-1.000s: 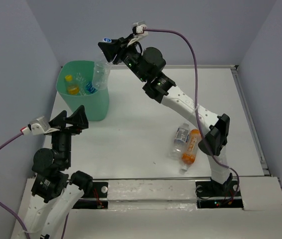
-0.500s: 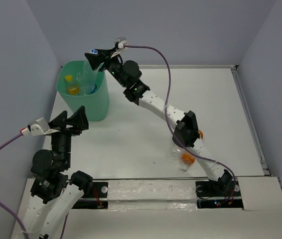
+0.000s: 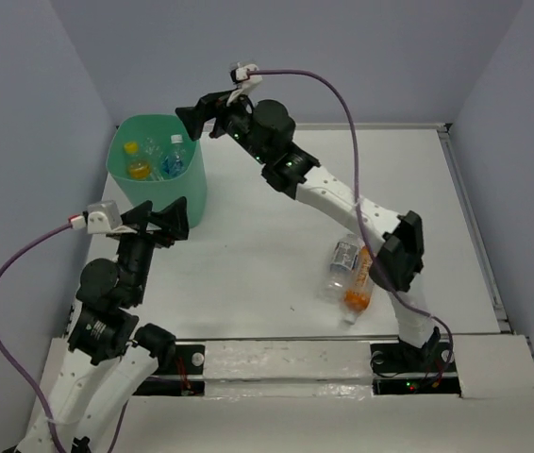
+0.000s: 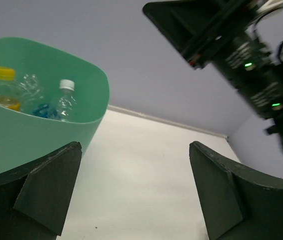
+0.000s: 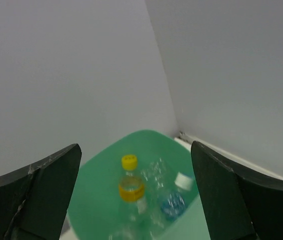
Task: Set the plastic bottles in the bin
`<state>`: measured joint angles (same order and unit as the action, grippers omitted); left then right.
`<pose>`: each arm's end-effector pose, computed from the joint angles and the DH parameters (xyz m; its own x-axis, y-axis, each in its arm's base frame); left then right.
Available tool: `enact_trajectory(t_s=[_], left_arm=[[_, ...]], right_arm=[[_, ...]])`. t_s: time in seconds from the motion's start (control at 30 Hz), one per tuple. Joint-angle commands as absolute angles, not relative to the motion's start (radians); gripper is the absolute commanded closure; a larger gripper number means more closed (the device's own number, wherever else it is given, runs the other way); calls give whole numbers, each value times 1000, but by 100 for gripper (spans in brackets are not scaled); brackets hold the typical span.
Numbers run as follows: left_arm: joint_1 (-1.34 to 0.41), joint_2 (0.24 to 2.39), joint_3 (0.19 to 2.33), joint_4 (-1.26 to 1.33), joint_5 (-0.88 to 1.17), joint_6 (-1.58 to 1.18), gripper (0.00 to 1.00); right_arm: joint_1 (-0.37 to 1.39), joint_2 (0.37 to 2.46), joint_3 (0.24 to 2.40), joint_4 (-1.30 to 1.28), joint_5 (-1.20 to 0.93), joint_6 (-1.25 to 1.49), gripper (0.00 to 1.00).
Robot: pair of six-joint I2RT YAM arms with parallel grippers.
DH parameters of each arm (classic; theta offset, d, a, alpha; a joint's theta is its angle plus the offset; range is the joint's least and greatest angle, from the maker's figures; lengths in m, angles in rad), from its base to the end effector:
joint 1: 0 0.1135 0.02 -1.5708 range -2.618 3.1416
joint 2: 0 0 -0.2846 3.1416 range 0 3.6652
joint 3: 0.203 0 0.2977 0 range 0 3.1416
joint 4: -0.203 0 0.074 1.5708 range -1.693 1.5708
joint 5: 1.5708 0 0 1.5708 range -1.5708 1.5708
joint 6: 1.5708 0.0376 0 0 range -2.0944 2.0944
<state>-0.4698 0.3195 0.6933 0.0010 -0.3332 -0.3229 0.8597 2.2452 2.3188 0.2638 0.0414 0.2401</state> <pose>0.0959 -0.0349 0.4053 0.2599 -0.4683 -0.8445 0.2519 0.8772 -0.4088 0.3858 0.4455 0.4540 0.0359 0.4057 -0.9133 -0.7619 0.6025 0.2377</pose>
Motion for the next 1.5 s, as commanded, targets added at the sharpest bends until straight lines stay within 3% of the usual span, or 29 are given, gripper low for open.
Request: enact_trajectory(t_s=[0.0,0.2,0.27,0.4,0.63,0.9,1.23,1.47], left_arm=[[-474,464,713,48,-79,-336,1],[-514,756,778,93,318,-416,1],[-579,825,776,129,327,-448,1],[-825,1039,808,173,123,-482,1],[-1031,1392,1003,144,-58,-462,1],[-1141,1696,1241,8,-212,-376,1],[-1164,1890,1414,-64,-357,-325,1],[-1164,1974,1466,-74,-344,-324,1]], right_arm=[[838,1851,1857,252,200,138,7],[634,1318,1199,63,417,378,11],[507,1208,1012,-24,405,501,13],[462,1033,841,-229,466,552,14],[379,867,663,-321,532,637,12],[264,743,569,-319,485,681,15],[255,611,519,-347,460,684,20],[255,604,457,-348,351,750,20]])
